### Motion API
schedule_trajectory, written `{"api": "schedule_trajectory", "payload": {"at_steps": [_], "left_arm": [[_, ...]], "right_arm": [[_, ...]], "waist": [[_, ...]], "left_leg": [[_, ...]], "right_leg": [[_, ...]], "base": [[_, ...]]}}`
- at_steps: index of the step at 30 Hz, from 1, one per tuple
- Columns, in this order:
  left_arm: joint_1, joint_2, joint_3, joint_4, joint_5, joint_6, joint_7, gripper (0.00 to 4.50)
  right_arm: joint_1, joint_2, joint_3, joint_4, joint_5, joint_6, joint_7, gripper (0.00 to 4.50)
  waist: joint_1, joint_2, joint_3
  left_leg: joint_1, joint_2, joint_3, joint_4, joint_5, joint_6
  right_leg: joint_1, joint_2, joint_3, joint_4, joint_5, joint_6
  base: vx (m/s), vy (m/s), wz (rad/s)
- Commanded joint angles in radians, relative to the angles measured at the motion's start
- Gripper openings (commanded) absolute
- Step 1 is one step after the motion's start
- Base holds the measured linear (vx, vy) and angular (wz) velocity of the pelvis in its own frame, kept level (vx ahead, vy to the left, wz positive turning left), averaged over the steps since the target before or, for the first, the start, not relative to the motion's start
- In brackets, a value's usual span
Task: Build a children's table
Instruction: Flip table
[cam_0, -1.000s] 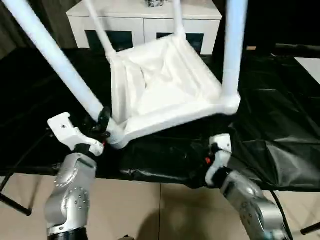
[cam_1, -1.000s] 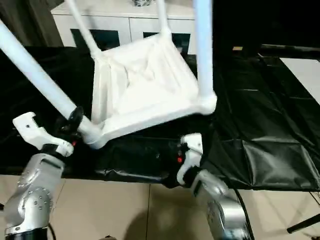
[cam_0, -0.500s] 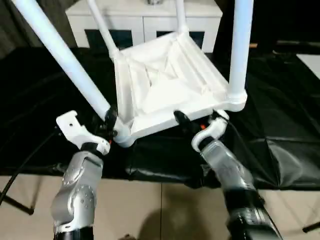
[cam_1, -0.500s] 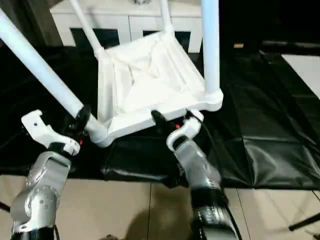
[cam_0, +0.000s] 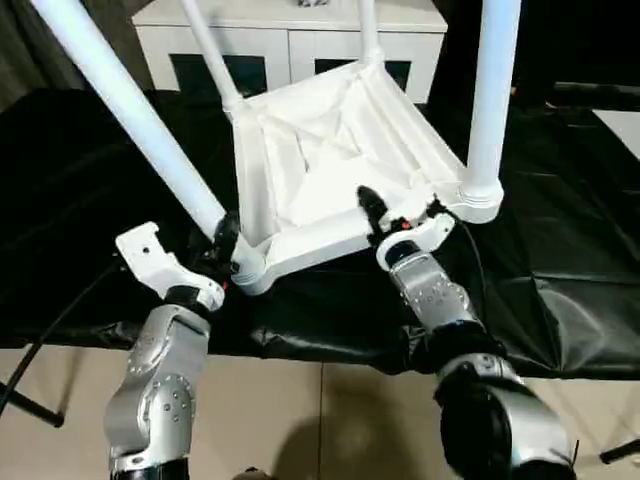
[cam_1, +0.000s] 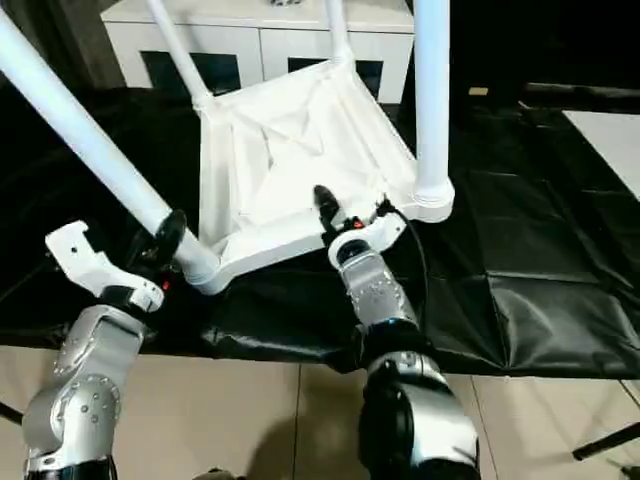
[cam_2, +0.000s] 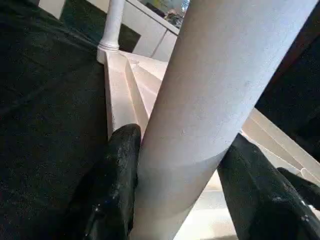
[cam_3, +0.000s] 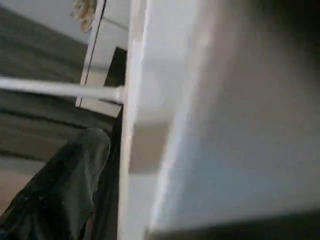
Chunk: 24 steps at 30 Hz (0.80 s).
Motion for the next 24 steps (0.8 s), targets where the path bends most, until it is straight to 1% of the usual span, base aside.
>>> {"api": "schedule_trajectory", "payload": {"at_steps": [1, 2, 3, 4, 5, 7, 8, 9, 12, 13, 16, 18, 20, 21, 22, 23, 24], "left_arm": [[0.01, -0.064, -0.031, -0.049, -0.063, -0.01, -0.011, 2.16], [0.01, -0.064, -0.031, -0.049, -0.063, -0.01, -0.011, 2.16], [0.015, -0.066, -0.033, -0.053, -0.062, -0.01, -0.011, 2.16], [0.016, -0.066, -0.034, -0.054, -0.062, -0.01, -0.011, 2.16], [0.025, -0.068, -0.041, -0.061, -0.061, -0.008, -0.01, 2.16], [0.03, -0.07, -0.046, -0.066, -0.062, -0.009, -0.011, 2.16], [0.03, -0.07, -0.048, -0.066, -0.062, -0.008, -0.012, 2.16], [0.03, -0.07, -0.049, -0.067, -0.062, -0.007, -0.013, 2.16], [0.031, -0.071, -0.052, -0.068, -0.061, -0.005, -0.012, 2.16], [0.031, -0.072, -0.053, -0.068, -0.061, -0.005, -0.011, 2.16], [0.033, -0.071, -0.054, -0.069, -0.06, -0.005, -0.01, 2.16], [0.032, -0.071, -0.053, -0.067, -0.06, -0.006, -0.007, 2.16], [0.031, -0.072, -0.05, -0.063, -0.055, -0.01, 0.003, 2.16], [0.029, -0.071, -0.046, -0.06, -0.036, -0.013, 0.024, 2.16], [0.027, -0.075, -0.041, -0.058, -0.042, -0.017, 0.023, 2.16], [0.019, -0.087, -0.018, -0.051, -0.071, -0.03, 0.022, 2.51], [0.016, -0.086, -0.001, -0.052, -0.072, -0.046, 0.029, 2.86]], "right_arm": [[-0.039, 0.006, -0.013, 0.036, -0.007, -0.012, 0.01, 4.15], [-0.039, 0.006, -0.013, 0.036, -0.007, -0.012, 0.01, 4.11], [-0.048, 0.004, -0.02, 0.055, -0.009, -0.024, 0.016, 3.81], [-0.049, 0.004, -0.021, 0.057, -0.01, -0.025, 0.016, 3.81], [-0.059, -0.001, -0.026, 0.086, -0.014, -0.034, 0.02, 3.72], [-0.066, -0.008, -0.01, 0.112, -0.036, -0.035, 0.03, 3.67], [-0.067, -0.009, -0.005, 0.117, -0.042, -0.035, 0.031, 3.38], [-0.067, -0.01, 0.0, 0.121, -0.048, -0.035, 0.031, 3.28], [-0.069, -0.01, 0.005, 0.132, -0.059, -0.042, 0.027, 3.2], [-0.07, -0.01, 0.004, 0.136, -0.062, -0.044, 0.028, 3.08], [-0.074, -0.012, 0.001, 0.149, -0.075, -0.055, 0.029, 2.78], [-0.078, -0.018, 0.005, 0.157, -0.09, -0.07, 0.027, 2.59], [-0.082, -0.024, -0.003, 0.162, -0.1, -0.081, 0.02, 2.52], [-0.084, -0.027, -0.006, 0.163, -0.101, -0.084, 0.013, 2.48], [-0.085, -0.028, -0.007, 0.163, -0.101, -0.086, 0.012, 2.45], [-0.089, -0.035, -0.015, 0.162, -0.097, -0.092, 0.007, 2.44], [-0.094, -0.044, -0.023, 0.16, -0.094, -0.097, 0.001, 2.42]], "waist": [[0.002, -0.019, -0.075], [0.002, -0.019, -0.076], [0.0, -0.018, -0.075], [-0.001, -0.018, -0.073], [-0.002, -0.022, -0.074], [-0.003, -0.02, -0.072], [-0.004, -0.021, -0.071], [-0.004, -0.021, -0.072], [-0.004, -0.021, -0.07], [-0.005, -0.021, -0.069], [-0.005, -0.022, -0.069], [-0.005, -0.021, -0.069], [-0.006, -0.021, -0.069], [-0.007, -0.021, -0.068], [-0.007, -0.021, -0.068], [-0.008, -0.021, -0.068], [-0.009, -0.021, -0.067]], "left_leg": [[0.024, 0.049, -0.01, -0.054, -0.005, 0.095], [0.024, 0.049, -0.01, -0.053, -0.006, 0.098], [0.024, 0.049, -0.009, -0.053, -0.012, 0.099], [0.024, 0.05, -0.009, -0.054, -0.018, 0.1], [0.024, 0.05, -0.009, -0.054, -0.02, 0.1], [0.024, 0.051, -0.009, -0.054, -0.026, 0.098], [0.025, 0.051, -0.008, -0.054, -0.031, 0.098], [0.025, 0.051, -0.009, -0.054, -0.031, 0.096], [0.025, 0.051, -0.009, -0.056, -0.051, 0.086], [0.026, 0.052, -0.009, -0.057, -0.066, 0.08], [0.027, 0.052, -0.009, -0.058, -0.08, 0.071], [0.026, 0.052, -0.009, -0.058, -0.084, 0.068], [0.026, 0.052, -0.009, -0.058, -0.087, 0.066], [0.026, 0.052, -0.01, -0.058, -0.091, 0.066], [0.026, 0.052, -0.01, -0.058, -0.091, 0.066], [0.026, 0.051, -0.01, -0.058, -0.094, 0.066], [0.026, 0.051, -0.01, -0.059, -0.099, 0.065]], "right_leg": [[0.04, -0.061, 0.029, -0.045, 0.197, -0.23], [0.04, -0.062, 0.029, -0.044, 0.195, -0.232], [0.039, -0.062, 0.028, -0.045, 0.182, -0.236], [0.039, -0.061, 0.029, -0.046, 0.17, -0.236], [0.039, -0.06, 0.029, -0.046, 0.168, -0.238], [0.038, -0.061, 0.029, -0.047, 0.152, -0.242], [0.037, -0.06, 0.03, -0.048, 0.148, -0.243], [0.038, -0.06, 0.029, -0.047, 0.146, -0.243], [0.037, -0.06, 0.03, -0.049, 0.124, -0.244], [0.037, -0.062, 0.03, -0.051, 0.107, -0.242], [0.036, -0.061, 0.031, -0.051, 0.096, -0.239], [0.036, -0.062, 0.031, -0.051, 0.093, -0.237], [0.036, -0.061, 0.031, -0.051, 0.092, -0.238], [0.036, -0.061, 0.031, -0.051, 0.091, -0.239], [0.036, -0.061, 0.031, -0.051, 0.091, -0.239], [0.035, -0.061, 0.031, -0.052, 0.088, -0.239], [0.036, -0.061, 0.031, -0.052, 0.082, -0.239]], "base": [[0.0, 0.0, 0.0], [0.0, 0.0, 0.0], [0.0, 0.0, 0.0], [0.0, 0.0, 0.0], [0.0, 0.0, 0.0], [0.0, 0.0, 0.0], [0.0, 0.0, 0.0], [0.0, 0.0, 0.0], [0.0, 0.0, 0.0], [0.0, 0.0, 0.0], [0.0, 0.0, 0.0], [0.0, 0.0, 0.0], [0.0, 0.0, 0.0], [0.0, 0.0, 0.0], [0.0, 0.0, 0.0], [0.0, 0.0, 0.0], [0.0, 0.0, 0.0]]}}
